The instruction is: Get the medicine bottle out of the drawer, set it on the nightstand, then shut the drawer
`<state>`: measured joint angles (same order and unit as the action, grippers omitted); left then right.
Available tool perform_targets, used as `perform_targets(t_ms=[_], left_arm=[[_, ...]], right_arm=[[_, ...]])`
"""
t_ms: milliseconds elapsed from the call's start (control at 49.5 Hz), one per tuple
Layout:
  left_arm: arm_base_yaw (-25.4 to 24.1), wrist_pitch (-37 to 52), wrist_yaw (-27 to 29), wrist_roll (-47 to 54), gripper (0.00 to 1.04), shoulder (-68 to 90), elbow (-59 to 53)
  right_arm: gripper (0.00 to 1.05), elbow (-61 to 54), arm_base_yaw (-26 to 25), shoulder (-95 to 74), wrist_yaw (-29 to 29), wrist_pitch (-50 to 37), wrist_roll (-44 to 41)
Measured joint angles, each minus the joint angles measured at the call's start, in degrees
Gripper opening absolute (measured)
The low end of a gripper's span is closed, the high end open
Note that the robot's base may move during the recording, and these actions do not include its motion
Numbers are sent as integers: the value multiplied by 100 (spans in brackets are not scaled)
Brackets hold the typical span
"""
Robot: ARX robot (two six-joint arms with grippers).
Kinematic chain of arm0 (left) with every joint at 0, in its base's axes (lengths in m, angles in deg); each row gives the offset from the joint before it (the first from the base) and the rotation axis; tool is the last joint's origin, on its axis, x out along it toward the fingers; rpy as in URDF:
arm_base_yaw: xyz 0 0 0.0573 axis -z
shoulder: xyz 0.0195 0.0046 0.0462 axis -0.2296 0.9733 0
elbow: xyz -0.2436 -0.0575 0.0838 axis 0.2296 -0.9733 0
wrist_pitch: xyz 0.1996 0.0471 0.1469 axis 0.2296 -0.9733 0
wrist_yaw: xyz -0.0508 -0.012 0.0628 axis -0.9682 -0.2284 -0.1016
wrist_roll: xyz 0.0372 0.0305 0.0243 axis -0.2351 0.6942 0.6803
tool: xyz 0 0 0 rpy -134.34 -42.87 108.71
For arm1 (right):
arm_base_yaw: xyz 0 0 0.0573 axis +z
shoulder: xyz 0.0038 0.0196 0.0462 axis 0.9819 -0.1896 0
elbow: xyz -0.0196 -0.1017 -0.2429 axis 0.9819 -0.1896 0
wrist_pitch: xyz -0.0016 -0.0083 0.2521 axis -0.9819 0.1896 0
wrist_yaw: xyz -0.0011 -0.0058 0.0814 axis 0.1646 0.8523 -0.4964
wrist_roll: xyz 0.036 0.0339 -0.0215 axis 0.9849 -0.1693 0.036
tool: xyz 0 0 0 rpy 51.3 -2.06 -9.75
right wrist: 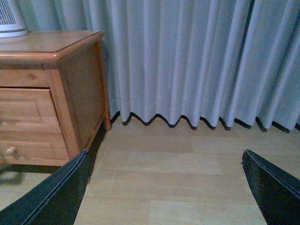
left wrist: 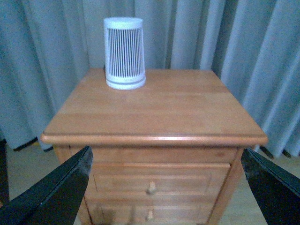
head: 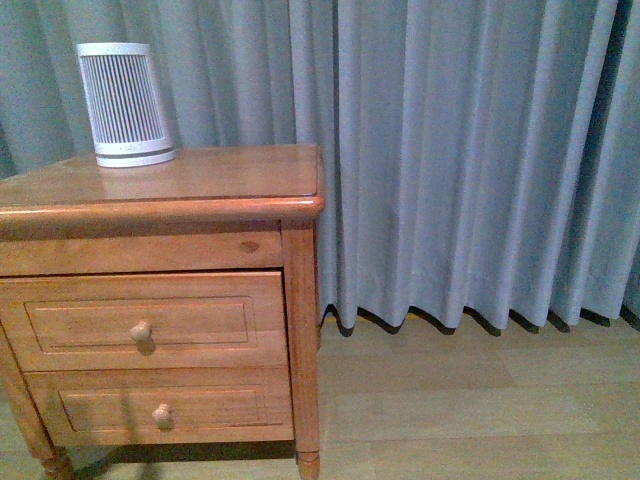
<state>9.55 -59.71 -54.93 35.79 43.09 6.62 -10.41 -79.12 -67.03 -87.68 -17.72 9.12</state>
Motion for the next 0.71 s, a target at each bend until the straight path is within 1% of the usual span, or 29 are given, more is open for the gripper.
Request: perform_targets(t_ms=[40,141,162,263,343,424,707], left_arm=[[111,310,157,-33,98,525,240],[376,933,352,28,98,1838,553],[400,946,350,39,98,1971,575],[682,927,321,184,98,3668,743],[807,1016,372,258,98,4588,894],[879,1209,531,286,98,5294,1274],[863,1327,651,269,98,6352,2358]], right_arm=[[98,0,0,0,0,0,0],[98,0,0,0,0,0,0],[98,0,0,0,0,0,0],[98,0,0,0,0,0,0],[98,0,0,0,0,0,0],[98,0,0,0,0,0,0],[98,0,0,0,0,0,0]])
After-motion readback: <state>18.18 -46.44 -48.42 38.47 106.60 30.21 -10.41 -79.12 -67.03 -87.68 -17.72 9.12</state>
